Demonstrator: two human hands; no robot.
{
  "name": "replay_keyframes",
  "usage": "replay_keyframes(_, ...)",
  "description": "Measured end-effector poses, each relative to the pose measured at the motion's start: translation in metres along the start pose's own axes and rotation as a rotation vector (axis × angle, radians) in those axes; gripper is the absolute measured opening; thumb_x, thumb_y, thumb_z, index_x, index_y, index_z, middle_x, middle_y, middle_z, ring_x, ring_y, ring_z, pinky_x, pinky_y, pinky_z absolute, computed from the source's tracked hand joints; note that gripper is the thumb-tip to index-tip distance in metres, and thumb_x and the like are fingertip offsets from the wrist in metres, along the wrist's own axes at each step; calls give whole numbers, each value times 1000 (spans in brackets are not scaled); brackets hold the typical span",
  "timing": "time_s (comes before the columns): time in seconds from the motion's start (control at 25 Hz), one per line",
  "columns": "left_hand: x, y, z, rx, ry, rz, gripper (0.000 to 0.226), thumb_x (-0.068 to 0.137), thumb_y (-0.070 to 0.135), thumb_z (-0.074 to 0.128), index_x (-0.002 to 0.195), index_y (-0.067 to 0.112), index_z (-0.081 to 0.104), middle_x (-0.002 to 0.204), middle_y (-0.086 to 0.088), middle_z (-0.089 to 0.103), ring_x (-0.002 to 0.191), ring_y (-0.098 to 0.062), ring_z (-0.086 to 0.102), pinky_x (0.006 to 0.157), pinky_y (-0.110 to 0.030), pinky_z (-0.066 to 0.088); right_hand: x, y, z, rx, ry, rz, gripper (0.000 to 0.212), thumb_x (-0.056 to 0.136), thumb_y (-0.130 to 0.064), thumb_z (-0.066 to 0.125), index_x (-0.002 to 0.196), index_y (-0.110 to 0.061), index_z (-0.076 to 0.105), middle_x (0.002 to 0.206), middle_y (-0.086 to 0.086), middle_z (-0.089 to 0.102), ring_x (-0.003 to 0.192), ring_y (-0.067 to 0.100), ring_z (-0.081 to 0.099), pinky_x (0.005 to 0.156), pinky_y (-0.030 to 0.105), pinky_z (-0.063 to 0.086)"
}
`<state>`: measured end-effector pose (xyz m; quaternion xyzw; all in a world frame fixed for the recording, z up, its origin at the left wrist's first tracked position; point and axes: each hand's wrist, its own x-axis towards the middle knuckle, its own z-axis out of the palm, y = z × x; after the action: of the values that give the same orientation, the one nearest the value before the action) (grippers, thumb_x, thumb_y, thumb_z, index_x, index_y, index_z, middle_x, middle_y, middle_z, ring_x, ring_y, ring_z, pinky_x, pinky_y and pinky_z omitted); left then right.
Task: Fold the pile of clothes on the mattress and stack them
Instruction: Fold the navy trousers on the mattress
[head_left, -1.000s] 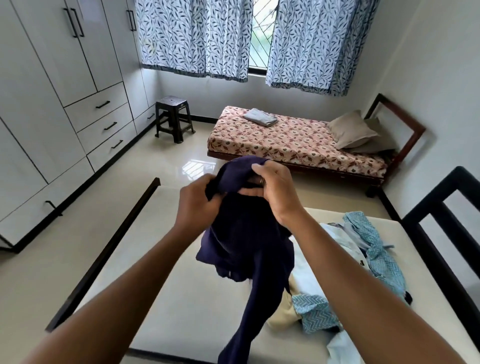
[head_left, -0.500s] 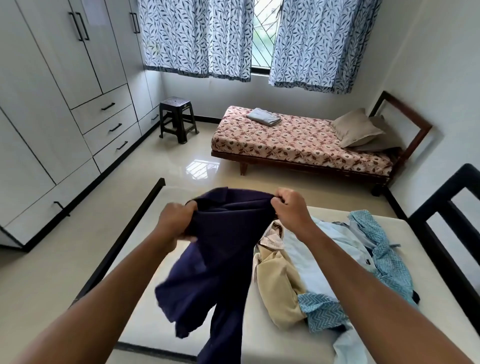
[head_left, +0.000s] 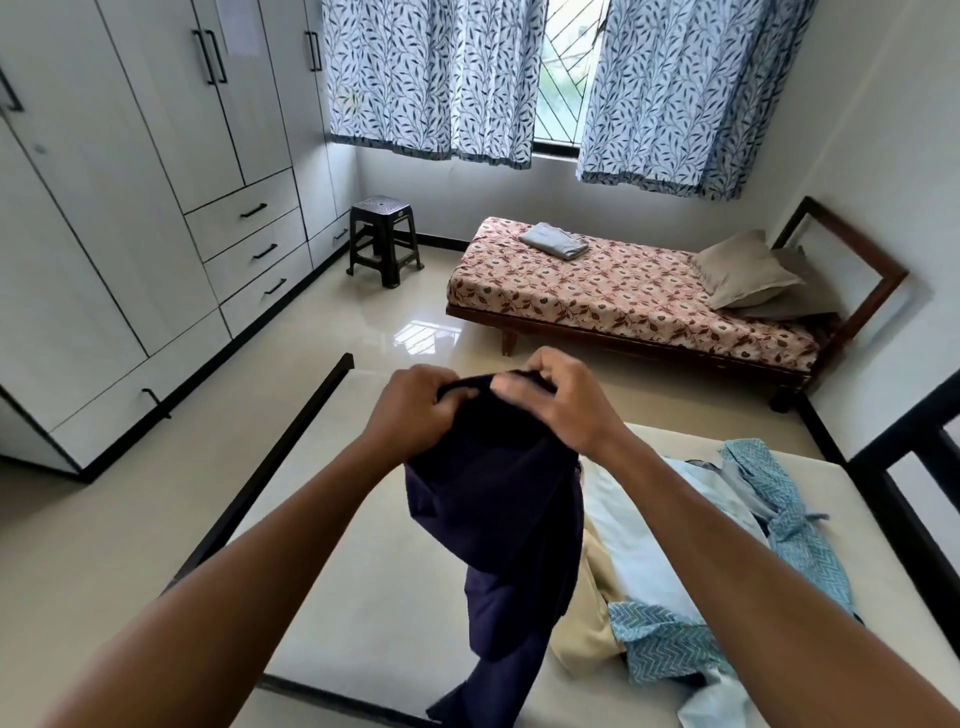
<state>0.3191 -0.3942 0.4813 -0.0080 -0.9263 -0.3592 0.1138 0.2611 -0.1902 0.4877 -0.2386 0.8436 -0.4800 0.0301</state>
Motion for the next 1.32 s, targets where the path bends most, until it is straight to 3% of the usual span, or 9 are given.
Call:
replay_keyframes(0.12,9,11,2,84,11,-9,36,99,30,66,64,29,59,64,8,61,63,-10,57,55,-21,35,-14,40,-24,-572,-185,128,41,74,-36,87,95,-24,54,91,-4,64,84,19,64,63,31,51)
replay_keyframes(0.24,13,12,11,13,-35,-73,43,96,31,72,57,24,56,53,11,53,56,-8,50,51,-22,33,-20,58,-71,-464,-313,400,31,78,-15,89,95,-22,64,94,-1,69,80,15,66,61,24,52)
replay_keyframes(0.44,11,21,33,-255,-73,-174,43,97,35,72,63,9,65,54,5,52,55,-12,46,56,-28,38,-27,12,-84,-409,-3,54,20,77,-18,90,82,-28,73,80,-10,73,74,5,68,70,24,56)
replay_keyframes(0.52,8,24,38,-320,-51,-163,46,97,32,72,59,7,61,55,1,48,55,-14,42,58,-32,36,-27,-2,-42,-294,-123,4,15,86,-13,76,83,-28,75,80,-9,75,74,7,69,70,24,54)
replay_keyframes(0.68,-4,27,30,-424,2,-149,48,97,30,72,58,6,58,57,1,45,56,-14,41,58,-33,35,-29,38,46,-336,-489,326,33,100,-2,48,130,-1,63,117,14,68,111,27,64,102,40,48)
replay_keyframes(0.76,-12,30,22,-473,-5,-131,45,97,31,71,65,1,62,61,-2,49,59,-14,45,59,-32,39,-32,59,63,-459,-524,267,40,106,5,41,145,12,44,125,12,61,124,30,56,113,34,32)
replay_keyframes(1.04,-24,12,-4,-655,85,-246,43,100,33,68,72,0,69,66,-5,61,64,-15,55,65,-32,48,-25,-18,83,-161,-555,337,40,110,0,33,148,10,39,106,0,56,90,14,52,66,7,48)
replay_keyframes(1.2,-17,1,-4,-713,95,-325,38,99,35,68,72,9,74,67,-4,70,64,-11,63,63,-26,53,6,-16,73,-108,-601,386,37,107,9,37,139,27,39,136,41,52,115,32,51,92,33,43)
replay_keyframes(1.32,-10,-17,3,-623,186,-382,46,99,36,69,62,10,69,56,-3,61,56,-13,56,58,-34,49,13,-19,55,-166,-505,239,17,99,2,57,113,8,65,100,25,67,92,25,56,76,35,49)
